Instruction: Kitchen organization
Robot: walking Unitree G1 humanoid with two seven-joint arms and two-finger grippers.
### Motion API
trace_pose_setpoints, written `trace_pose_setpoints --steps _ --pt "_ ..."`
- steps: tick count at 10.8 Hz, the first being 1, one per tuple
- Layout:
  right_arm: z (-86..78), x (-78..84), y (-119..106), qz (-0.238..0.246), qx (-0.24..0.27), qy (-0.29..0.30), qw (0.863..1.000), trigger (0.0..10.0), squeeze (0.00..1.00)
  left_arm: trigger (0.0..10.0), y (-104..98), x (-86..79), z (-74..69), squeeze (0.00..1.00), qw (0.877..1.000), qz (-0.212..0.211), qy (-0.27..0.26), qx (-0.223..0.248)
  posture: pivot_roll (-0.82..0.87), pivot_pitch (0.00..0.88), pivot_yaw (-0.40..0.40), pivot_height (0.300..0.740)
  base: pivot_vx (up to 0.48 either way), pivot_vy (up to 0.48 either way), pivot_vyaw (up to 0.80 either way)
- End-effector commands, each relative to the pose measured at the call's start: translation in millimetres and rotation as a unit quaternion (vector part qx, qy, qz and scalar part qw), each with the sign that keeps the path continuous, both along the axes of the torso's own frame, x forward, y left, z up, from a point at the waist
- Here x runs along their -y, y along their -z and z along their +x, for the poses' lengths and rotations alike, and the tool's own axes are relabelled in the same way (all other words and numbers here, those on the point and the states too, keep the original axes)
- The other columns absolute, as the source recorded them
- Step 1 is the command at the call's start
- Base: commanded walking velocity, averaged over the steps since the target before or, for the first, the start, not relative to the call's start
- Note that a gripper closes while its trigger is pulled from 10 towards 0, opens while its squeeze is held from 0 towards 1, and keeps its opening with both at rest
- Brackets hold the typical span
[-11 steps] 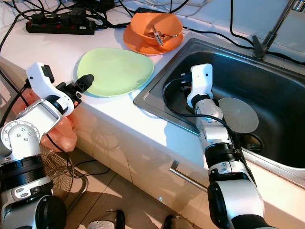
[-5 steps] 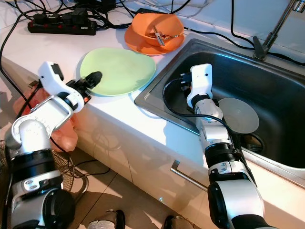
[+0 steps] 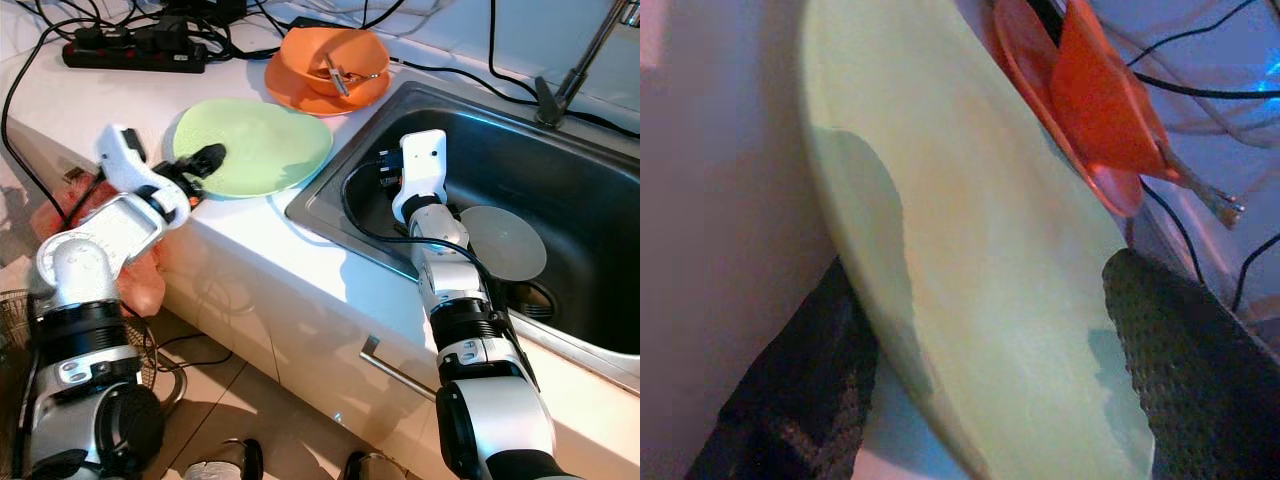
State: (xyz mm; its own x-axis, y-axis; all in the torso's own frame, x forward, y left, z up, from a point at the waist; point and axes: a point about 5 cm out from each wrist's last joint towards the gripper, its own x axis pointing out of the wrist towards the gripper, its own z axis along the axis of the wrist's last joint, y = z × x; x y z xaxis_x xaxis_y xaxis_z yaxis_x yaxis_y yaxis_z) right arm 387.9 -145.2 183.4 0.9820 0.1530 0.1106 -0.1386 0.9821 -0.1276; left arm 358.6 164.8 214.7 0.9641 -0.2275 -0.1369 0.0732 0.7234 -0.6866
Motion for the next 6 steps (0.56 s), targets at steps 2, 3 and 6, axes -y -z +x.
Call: trace_pose_setpoints --steps 2,3,6 --pt "-0.8 4.3 0.1 -0.004 -0.003 0.006 1.0 10.0 0.0 10.0 -5.3 9.1 5.3 0.0 1.0 -0.013 0.011 0.005 0.05 0.131 -0.029 0.74 0.0 0.0 0.0" --pt "-1.0 4.6 0.2 -0.005 -0.003 0.007 1.0 10.0 0.0 10.0 -5.2 14.5 8.8 0.0 1.0 -0.018 0.016 0.004 0.05 0.129 -0.028 0.74 0.0 0.0 0.0" --pt "-0.7 4.1 -0.4 -0.005 -0.003 0.006 1.0 10.0 0.0 10.0 -2.1 25.1 15.7 0.0 1.0 -0.021 0.022 -0.002 0.05 0.115 -0.026 0.74 0.0 0.0 0.0"
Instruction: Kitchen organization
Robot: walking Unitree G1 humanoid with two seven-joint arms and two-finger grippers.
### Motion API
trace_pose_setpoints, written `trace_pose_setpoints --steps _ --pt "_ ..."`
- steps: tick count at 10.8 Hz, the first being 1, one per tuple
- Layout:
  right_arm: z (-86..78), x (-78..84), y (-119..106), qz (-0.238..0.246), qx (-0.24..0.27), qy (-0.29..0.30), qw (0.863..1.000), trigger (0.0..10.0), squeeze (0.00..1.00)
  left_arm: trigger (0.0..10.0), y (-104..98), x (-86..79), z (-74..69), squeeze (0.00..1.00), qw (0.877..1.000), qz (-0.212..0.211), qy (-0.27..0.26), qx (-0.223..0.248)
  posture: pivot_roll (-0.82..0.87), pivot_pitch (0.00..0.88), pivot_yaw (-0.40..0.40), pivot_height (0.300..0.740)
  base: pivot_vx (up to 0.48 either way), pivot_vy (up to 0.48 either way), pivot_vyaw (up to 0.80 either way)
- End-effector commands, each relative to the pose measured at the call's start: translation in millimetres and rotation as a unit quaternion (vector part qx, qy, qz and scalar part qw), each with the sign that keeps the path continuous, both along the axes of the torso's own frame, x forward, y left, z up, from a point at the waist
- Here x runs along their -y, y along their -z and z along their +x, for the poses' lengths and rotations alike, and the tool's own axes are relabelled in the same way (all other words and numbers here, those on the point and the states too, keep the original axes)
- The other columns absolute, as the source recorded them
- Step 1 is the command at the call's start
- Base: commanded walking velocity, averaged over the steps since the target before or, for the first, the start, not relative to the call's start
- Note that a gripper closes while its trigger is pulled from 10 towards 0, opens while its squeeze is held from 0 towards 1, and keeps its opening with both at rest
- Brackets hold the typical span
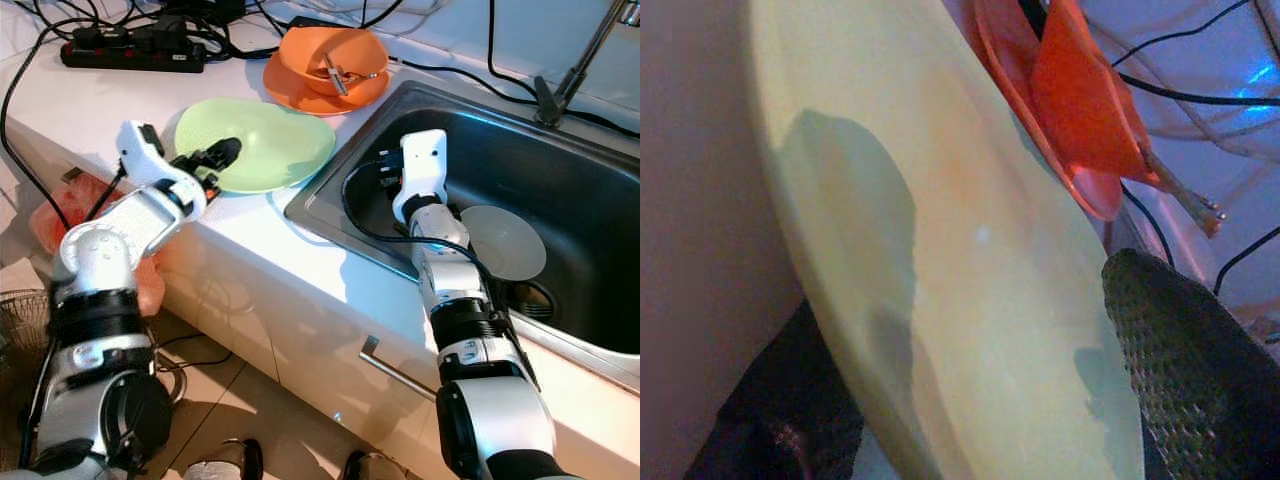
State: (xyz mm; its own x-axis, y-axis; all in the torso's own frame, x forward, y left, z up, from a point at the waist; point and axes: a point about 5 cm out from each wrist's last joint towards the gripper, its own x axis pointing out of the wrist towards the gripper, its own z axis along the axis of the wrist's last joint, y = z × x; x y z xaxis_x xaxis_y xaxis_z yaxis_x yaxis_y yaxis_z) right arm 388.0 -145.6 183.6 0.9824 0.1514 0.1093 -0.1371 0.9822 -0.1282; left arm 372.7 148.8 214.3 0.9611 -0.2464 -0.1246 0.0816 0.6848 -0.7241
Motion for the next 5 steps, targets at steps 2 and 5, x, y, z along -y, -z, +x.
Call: trace_pose_setpoints --steps 2,5 --pt "-0.9 2.7 0.0 -0.003 -0.002 0.003 1.0 10.0 0.0 10.0 0.3 16.4 3.4 0.0 1.0 0.005 0.02 -0.004 0.04 0.106 -0.023 0.74 0.0 0.0 0.0" --pt "-0.4 2.3 -0.5 -0.001 -0.002 0.004 1.0 10.0 0.0 0.0 -3.3 20.5 4.5 0.0 1.0 0.015 0.021 0.003 0.05 0.105 -0.022 0.74 0.0 0.0 0.0"
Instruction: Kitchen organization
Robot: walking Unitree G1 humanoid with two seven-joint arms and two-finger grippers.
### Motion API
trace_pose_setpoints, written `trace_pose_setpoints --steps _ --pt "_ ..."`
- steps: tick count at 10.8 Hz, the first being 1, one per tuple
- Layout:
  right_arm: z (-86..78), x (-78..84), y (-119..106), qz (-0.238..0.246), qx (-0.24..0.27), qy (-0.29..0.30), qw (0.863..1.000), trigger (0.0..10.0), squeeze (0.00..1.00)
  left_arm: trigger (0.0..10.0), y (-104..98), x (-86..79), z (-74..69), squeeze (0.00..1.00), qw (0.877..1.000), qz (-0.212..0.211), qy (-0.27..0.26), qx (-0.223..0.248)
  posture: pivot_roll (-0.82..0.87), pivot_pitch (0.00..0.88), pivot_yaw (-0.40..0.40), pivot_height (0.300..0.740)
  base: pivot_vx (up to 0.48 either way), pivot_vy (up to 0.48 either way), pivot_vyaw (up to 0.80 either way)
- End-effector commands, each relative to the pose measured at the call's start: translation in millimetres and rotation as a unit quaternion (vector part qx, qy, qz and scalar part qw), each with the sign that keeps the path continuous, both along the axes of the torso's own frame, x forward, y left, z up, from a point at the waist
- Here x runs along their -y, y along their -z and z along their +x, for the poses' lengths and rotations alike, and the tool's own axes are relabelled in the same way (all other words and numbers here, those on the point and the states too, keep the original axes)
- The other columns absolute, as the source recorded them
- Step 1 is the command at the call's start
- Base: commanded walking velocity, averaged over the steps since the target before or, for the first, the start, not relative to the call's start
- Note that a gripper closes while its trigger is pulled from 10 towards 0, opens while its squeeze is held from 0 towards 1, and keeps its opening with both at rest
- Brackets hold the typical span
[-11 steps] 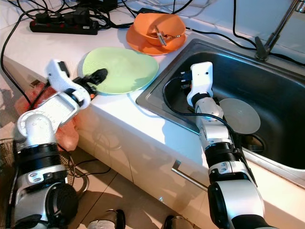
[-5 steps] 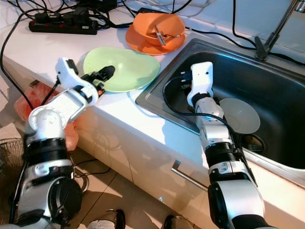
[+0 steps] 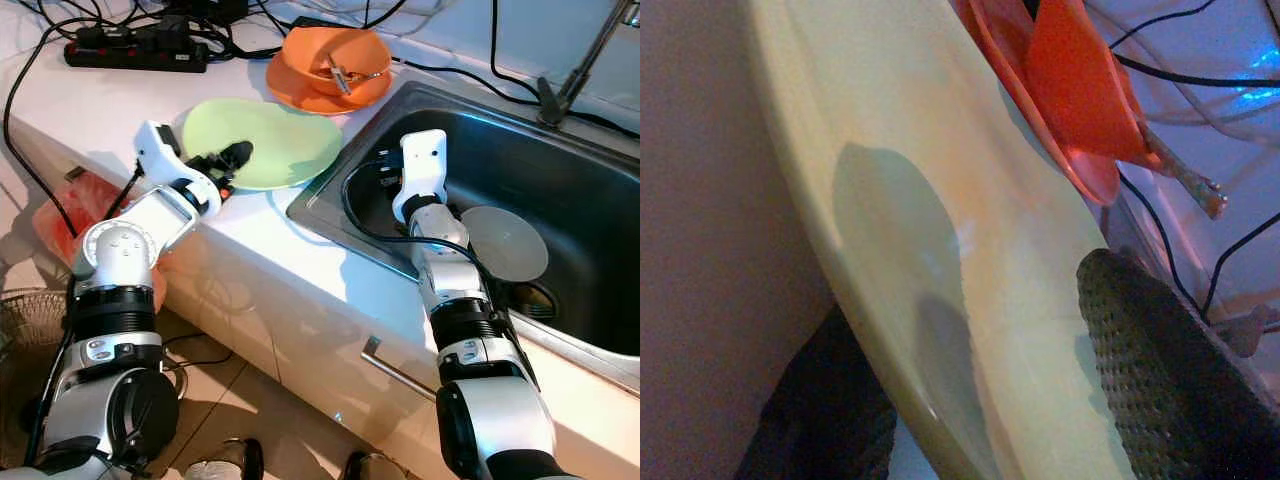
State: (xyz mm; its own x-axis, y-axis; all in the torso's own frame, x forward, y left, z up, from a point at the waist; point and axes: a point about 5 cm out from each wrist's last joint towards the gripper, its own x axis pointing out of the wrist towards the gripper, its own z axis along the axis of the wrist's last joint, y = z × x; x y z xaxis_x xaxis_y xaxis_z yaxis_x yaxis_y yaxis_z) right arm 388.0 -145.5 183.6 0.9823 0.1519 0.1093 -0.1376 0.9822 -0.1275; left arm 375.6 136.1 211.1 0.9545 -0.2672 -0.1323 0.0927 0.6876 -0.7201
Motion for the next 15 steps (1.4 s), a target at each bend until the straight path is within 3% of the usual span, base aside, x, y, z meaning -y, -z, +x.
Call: trace_pose_setpoints --steps 1,7,12,14,15 --pt "-0.4 2.4 -0.3 -0.001 -0.002 0.004 1.0 10.0 0.0 0.0 -6.9 7.4 1.3 0.0 1.0 0.012 0.009 0.007 0.05 0.106 -0.022 0.74 0.0 0.0 0.0" --pt "0.0 1.9 1.1 -0.001 -0.007 0.003 1.0 10.0 0.0 0.0 -11.2 4.3 -7.9 0.0 1.0 0.014 -0.004 0.013 0.08 0.125 -0.032 0.74 0.0 0.0 0.0" --pt "0.9 -4.0 5.3 -0.001 -0.019 -0.008 1.0 10.0 0.0 0.0 -1.1 13.5 -40.9 0.0 1.0 0.009 -0.006 -0.013 0.11 0.152 -0.052 0.74 0.0 0.0 0.0" --pt "1.9 -3.9 5.4 -0.003 -0.022 -0.01 1.0 10.0 0.0 10.0 -4.7 29.3 -53.5 0.0 0.999 0.032 0.026 0.008 0.12 0.152 -0.061 0.74 0.0 0.0 0.0" --pt "2.4 -3.4 5.1 -0.004 -0.023 -0.01 1.0 10.0 0.0 10.0 -9.5 35.2 -56.2 0.0 0.998 0.045 0.041 0.027 0.12 0.15 -0.062 0.74 0.0 0.0 0.0"
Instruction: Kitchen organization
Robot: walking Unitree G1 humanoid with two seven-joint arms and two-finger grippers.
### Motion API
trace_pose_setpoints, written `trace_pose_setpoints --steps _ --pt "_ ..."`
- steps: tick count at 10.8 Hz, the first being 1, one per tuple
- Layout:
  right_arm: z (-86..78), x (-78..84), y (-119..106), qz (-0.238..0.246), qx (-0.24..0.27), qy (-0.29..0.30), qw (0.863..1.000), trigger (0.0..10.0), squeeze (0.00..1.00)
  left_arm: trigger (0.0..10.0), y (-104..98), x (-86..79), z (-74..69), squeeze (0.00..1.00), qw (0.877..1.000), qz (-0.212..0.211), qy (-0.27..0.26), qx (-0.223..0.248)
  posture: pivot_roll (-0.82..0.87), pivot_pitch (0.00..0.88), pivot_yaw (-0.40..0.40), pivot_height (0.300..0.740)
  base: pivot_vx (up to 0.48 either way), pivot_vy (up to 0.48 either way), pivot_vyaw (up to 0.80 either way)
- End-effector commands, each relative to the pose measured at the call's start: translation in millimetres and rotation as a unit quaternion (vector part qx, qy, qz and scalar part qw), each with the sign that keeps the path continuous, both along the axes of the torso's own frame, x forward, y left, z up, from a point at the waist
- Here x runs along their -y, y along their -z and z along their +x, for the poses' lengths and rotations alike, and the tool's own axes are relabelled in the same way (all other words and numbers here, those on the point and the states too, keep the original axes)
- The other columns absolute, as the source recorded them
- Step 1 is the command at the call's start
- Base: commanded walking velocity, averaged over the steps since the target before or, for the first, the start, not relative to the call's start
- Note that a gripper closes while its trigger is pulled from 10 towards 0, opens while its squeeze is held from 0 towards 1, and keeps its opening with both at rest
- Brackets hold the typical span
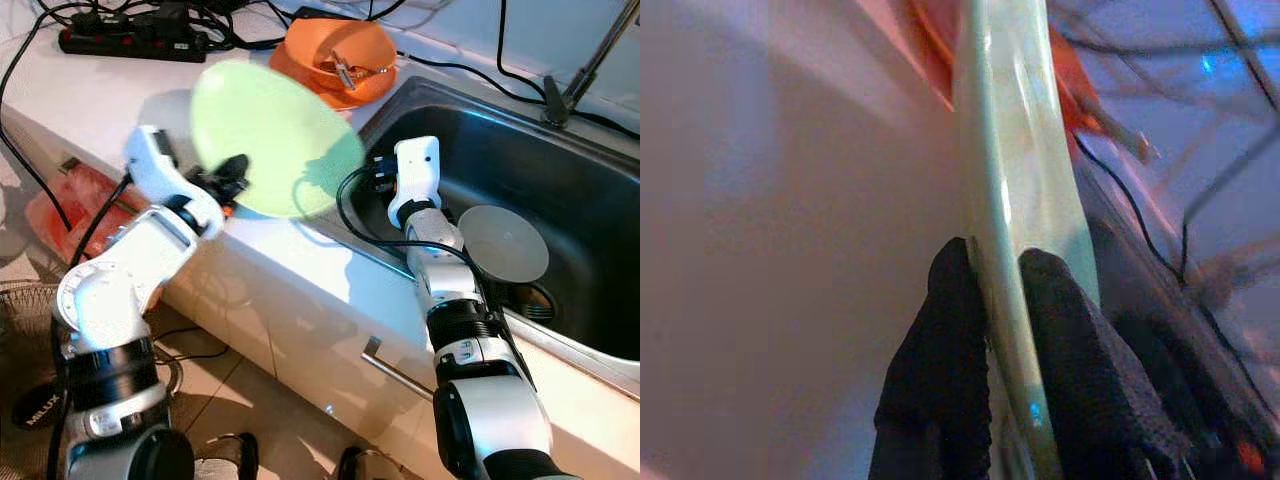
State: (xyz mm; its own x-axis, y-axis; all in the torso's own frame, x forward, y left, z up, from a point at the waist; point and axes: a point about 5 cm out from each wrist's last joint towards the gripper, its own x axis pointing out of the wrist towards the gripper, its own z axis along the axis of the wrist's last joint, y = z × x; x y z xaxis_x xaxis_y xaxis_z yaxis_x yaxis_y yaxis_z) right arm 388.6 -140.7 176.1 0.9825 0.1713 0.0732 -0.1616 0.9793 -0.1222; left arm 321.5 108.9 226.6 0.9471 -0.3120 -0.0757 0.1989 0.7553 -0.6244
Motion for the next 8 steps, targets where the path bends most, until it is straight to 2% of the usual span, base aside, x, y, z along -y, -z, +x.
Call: trace_pose_setpoints --steps 1,4,5,8 --pt "2.2 4.7 -2.7 -0.006 -0.004 0.004 1.0 10.0 0.0 10.0 1.4 13.8 -4.7 0.0 0.998 0.056 0.027 0.014 0.11 0.148 -0.063 0.74 0.0 0.0 0.0" --pt "3.5 14.2 -5.1 -0.009 -0.001 0.02 1.0 10.0 0.0 10.0 -15.4 25.9 -12.4 0.0 0.99 0.091 0.063 0.084 0.11 0.131 -0.056 0.74 0.0 0.0 0.0" --pt "3.8 16.2 -5.9 -0.009 0.001 0.024 1.0 10.0 0.0 10.0 -15.6 26.9 -13.3 0.0 0.989 0.097 0.067 0.089 0.11 0.126 -0.055 0.74 0.0 0.0 0.0" --pt "5.5 35.4 -14.1 -0.013 0.013 0.057 0.998 10.0 0.0 10.0 -15.5 31.1 -16.1 0.0 0.984 0.119 0.082 0.105 0.11 0.104 -0.047 0.74 0.0 0.0 0.0"
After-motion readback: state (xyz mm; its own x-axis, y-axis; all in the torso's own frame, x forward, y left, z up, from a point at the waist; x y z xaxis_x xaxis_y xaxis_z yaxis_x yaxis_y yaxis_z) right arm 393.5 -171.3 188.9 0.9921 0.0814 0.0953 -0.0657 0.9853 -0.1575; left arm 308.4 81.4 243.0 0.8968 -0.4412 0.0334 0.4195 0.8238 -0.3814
